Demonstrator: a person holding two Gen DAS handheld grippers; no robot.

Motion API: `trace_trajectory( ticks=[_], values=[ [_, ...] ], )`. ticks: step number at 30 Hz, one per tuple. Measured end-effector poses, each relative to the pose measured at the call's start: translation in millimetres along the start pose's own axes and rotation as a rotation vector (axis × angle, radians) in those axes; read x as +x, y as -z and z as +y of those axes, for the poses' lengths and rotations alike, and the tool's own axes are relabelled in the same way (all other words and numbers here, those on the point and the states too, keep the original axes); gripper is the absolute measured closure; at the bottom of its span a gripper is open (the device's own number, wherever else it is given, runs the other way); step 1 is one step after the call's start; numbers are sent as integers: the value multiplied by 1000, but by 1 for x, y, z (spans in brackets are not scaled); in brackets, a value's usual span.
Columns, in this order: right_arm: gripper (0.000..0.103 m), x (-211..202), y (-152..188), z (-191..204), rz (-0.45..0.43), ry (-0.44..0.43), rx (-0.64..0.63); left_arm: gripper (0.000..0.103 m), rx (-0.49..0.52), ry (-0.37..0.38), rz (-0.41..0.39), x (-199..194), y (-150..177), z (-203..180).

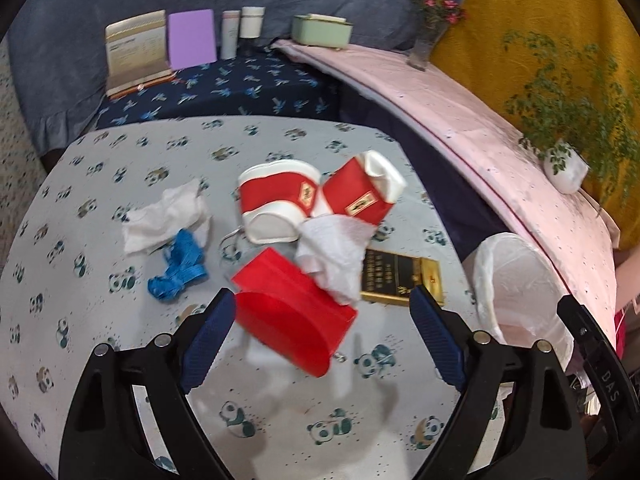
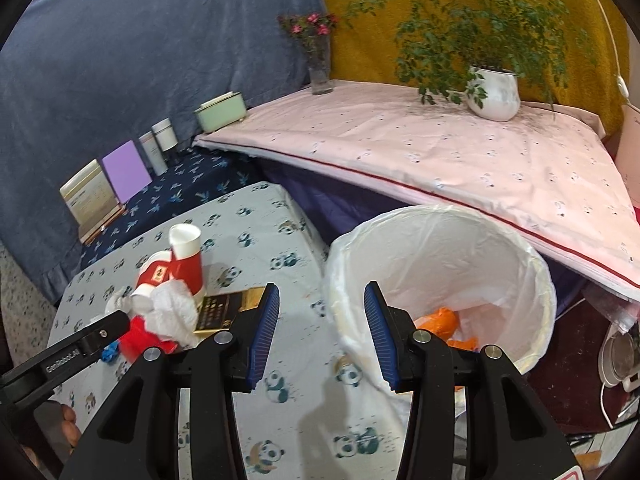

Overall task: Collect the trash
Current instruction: 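Grasp the red box with the left tool, then carry the red box toward the bin with the left tool while the right tool grasps a tissue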

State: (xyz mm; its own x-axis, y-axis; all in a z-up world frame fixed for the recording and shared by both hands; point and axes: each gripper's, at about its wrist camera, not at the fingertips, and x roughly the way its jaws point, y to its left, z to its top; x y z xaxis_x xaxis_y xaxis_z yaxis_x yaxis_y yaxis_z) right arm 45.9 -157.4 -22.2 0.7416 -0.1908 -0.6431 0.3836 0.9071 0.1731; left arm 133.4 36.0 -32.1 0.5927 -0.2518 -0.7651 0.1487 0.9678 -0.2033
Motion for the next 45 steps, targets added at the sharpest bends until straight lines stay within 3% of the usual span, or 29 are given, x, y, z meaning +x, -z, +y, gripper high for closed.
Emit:
trace_trajectory(
  ticks=[13,19,22,24,30,40,45],
  values=[
    [60,7,16,36,50,-66,-64,23,-74,-37,127,43,12,23],
    [60,14,19,40,72,-82,-65,45,-101,0,186,60,18,35],
    [60,20,22,46,93,-100,-71,64,-100,38,200,60,21,40],
    [60,23,24,52,107,-116,-78,70,-98,63,197,55,21,44],
    [60,34,28,78,142,-167,-107,102,-96,92,187,43,23,61],
    [60,67,35,125,214,-200,-170,103,-100,59,145,25,19,90],
    [60,84,40,144,237,-201,-203,103,-71,0,114,18,13,97]
  ],
)
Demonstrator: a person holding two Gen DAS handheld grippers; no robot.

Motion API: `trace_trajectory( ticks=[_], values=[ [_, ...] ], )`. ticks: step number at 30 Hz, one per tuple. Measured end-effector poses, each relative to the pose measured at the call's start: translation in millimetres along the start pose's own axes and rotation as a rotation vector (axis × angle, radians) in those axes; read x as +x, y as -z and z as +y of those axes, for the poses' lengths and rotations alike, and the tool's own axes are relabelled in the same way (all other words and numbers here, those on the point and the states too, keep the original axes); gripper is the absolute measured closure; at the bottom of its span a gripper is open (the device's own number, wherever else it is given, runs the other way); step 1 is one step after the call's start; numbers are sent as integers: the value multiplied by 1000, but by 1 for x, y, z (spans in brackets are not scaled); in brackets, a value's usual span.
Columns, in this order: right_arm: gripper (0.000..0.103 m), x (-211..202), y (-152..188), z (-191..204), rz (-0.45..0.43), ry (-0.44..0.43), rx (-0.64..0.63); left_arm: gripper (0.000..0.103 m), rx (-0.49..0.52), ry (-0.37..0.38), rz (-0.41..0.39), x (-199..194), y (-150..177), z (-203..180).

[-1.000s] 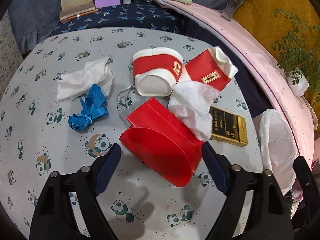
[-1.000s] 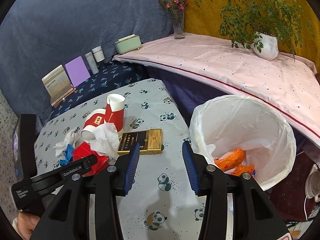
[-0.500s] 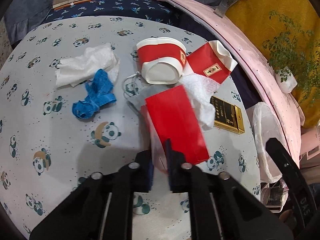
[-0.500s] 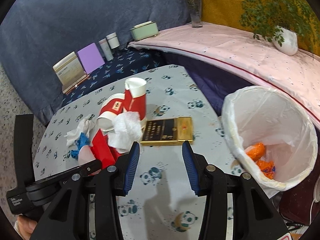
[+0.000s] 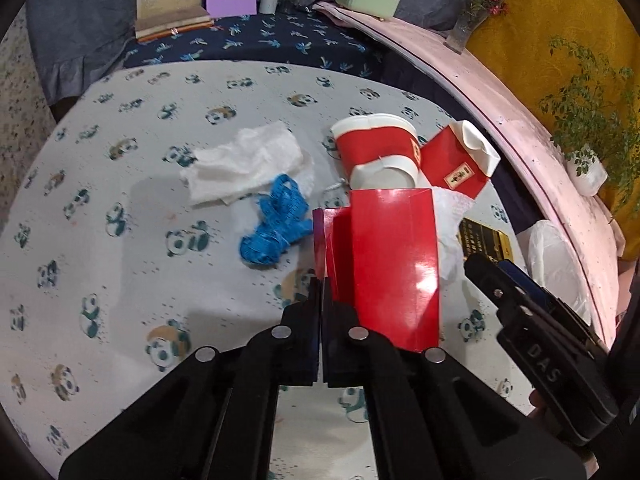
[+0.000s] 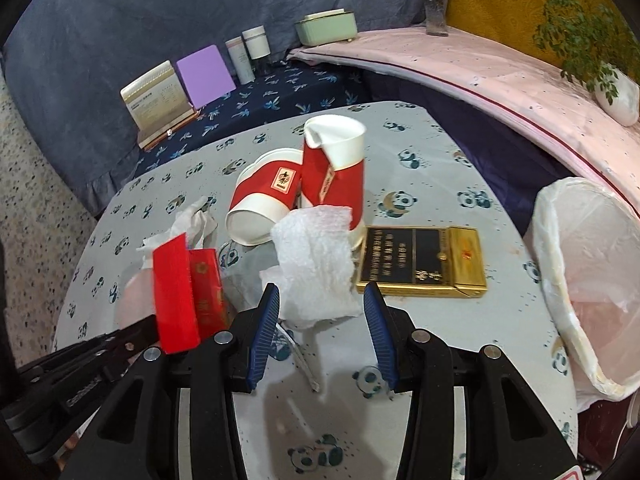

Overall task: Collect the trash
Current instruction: 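Carry the red box toward the bin with the left tool while the right tool grasps a tissue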

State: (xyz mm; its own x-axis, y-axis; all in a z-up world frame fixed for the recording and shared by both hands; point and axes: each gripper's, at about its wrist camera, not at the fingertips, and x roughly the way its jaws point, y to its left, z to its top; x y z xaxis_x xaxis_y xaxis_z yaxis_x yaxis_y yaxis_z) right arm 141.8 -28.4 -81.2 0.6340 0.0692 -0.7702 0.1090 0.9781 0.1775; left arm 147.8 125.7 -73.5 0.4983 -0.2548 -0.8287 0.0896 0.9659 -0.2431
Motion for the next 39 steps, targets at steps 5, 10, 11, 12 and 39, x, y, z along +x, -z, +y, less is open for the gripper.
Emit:
trace_trajectory(
  ticks=[5,10,11,12,39],
  values=[
    [81,21,3,9,46,4,-22,103,-6,-13,-8,-3,-4,11],
    [96,22,6,11,55,0,-34,103,-15,-11,-13,-3,-8,16],
    [96,18,5,12,46,-2,-35,103,-14,-10,-15,-4,-9,15],
    [97,13,4,11,34,-6,-33,103,-12,-8,-17,-5,-9,14],
    [97,-142,-18,-93,-289,63,143,103,253,127,-106,-48,-4,-141]
  ],
)
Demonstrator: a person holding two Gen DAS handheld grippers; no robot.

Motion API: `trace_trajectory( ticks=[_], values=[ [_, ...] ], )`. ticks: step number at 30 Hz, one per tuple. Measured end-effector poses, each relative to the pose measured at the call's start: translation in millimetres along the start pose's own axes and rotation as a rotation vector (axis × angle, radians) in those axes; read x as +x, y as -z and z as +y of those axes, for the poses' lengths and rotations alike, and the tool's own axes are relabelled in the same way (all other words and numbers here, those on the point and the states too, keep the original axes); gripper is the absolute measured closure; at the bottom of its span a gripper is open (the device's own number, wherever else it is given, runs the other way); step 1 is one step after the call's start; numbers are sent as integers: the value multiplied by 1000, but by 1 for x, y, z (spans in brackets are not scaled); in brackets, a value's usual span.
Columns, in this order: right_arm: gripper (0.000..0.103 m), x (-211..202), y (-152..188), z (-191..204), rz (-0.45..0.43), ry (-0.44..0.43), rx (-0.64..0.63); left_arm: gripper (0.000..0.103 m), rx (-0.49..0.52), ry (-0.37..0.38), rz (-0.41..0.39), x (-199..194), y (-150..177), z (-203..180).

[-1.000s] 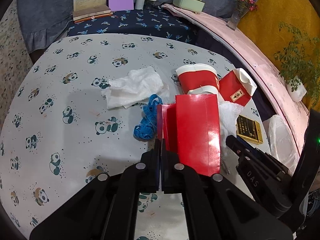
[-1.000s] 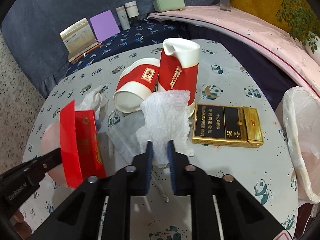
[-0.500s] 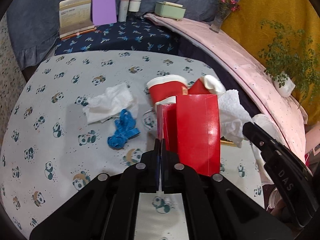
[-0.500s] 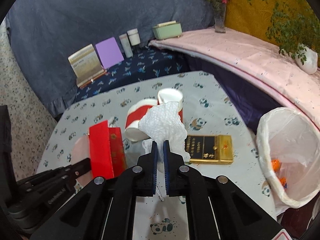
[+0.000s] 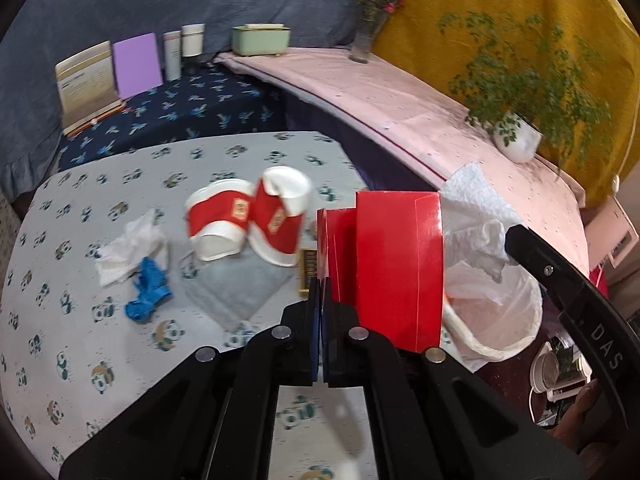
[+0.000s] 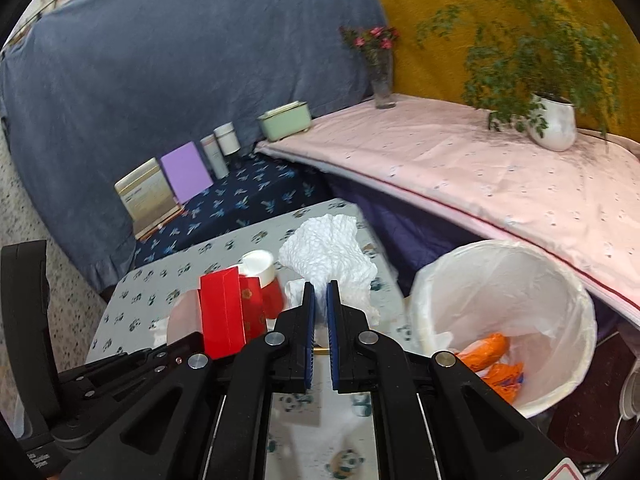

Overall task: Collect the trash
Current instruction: 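Carry the red box toward the bin with the left tool while the right tool grasps a tissue, then release the red box from the left tool and the tissue from the right tool into the bin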

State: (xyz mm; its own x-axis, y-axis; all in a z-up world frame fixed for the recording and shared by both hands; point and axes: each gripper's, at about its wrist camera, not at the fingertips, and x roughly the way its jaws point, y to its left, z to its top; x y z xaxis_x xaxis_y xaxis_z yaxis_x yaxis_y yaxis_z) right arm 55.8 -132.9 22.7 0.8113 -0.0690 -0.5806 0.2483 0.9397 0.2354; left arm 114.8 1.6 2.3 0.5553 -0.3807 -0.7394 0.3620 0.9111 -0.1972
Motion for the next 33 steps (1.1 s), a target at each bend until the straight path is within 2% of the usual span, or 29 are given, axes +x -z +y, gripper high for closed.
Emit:
trace_trajectory(
  ticks=[8,15,22,28,30,33],
  values=[
    [97,-16,7,-69,-12,106,98,103,94,102,38,20,-2,-65],
    [97,-22,19,-122,-11,183,170,103,165,156,66,42,-1,-118],
    [97,-19,28,-153,4,218,216,103,211,186,98,64,-2,-152],
    [97,-12,30,-165,16,234,226,102,232,183,117,80,-3,-168],
    [97,-10,30,-167,19,237,229,101,227,187,121,84,-4,-170],
    [96,-7,30,-168,22,241,229,85,222,173,125,88,-5,-171]
  ],
)
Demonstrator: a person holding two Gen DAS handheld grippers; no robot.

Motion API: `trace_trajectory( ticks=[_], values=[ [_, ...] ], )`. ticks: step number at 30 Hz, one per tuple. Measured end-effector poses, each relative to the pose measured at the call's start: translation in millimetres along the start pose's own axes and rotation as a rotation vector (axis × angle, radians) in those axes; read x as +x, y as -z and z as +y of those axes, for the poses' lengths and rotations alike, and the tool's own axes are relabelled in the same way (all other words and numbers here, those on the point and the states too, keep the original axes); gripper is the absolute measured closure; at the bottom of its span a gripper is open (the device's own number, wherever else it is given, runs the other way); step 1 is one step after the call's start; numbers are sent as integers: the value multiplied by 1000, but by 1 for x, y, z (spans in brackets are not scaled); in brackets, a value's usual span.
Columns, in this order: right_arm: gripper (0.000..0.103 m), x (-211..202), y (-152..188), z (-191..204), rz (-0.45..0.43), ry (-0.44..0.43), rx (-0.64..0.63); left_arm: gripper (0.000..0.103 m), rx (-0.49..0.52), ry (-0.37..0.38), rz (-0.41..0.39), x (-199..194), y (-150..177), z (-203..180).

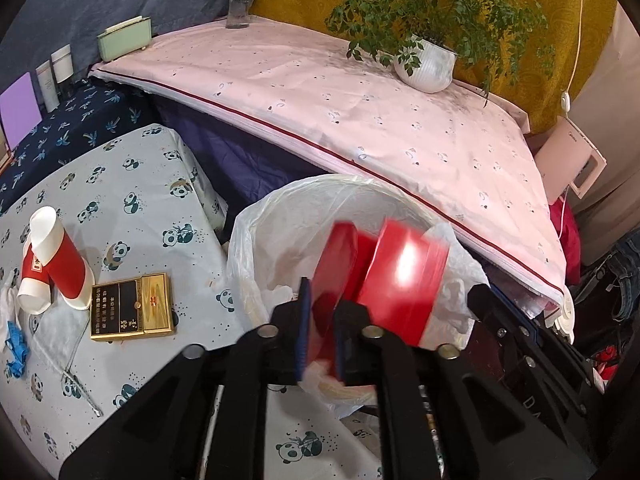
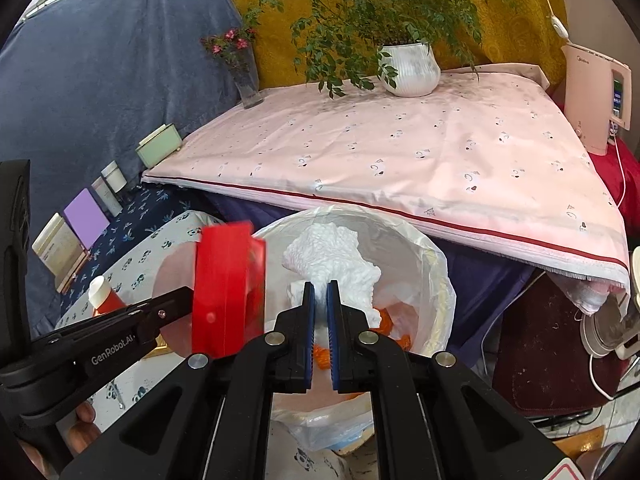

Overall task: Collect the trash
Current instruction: 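Release the red box from the left tool and the tissue from the right tool into the bin, then move both tools back over the table toward the blue tape measure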

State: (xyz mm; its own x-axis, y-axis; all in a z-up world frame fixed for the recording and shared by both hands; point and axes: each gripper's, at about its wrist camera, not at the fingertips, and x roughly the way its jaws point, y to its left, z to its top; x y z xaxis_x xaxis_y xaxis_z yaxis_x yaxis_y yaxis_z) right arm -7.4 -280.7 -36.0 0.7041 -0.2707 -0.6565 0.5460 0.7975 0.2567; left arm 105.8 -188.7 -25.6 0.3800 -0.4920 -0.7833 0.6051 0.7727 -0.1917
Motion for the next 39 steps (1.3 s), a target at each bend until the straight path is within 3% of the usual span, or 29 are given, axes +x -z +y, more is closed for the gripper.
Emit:
trace_trajectory(
  ticks=[2,9,26,31,39],
  values=[
    [94,2,0,1,0,-1,2,73,-6,-4,-6,1,0,2],
    [90,2,-1,5,-4,-9,-3,60,-22,-32,-22,-2,0,9],
    [78,-10,1,39,-17,-42,-58,60,-69,-76,-75,-34,11,43],
    [78,-12,6,59,-10,-64,-88,48,-115,-102,-87,-47,18,68],
    [77,-13,19,99,10,-103,-150,48,-195,-154,-107,-68,31,116]
  ],
)
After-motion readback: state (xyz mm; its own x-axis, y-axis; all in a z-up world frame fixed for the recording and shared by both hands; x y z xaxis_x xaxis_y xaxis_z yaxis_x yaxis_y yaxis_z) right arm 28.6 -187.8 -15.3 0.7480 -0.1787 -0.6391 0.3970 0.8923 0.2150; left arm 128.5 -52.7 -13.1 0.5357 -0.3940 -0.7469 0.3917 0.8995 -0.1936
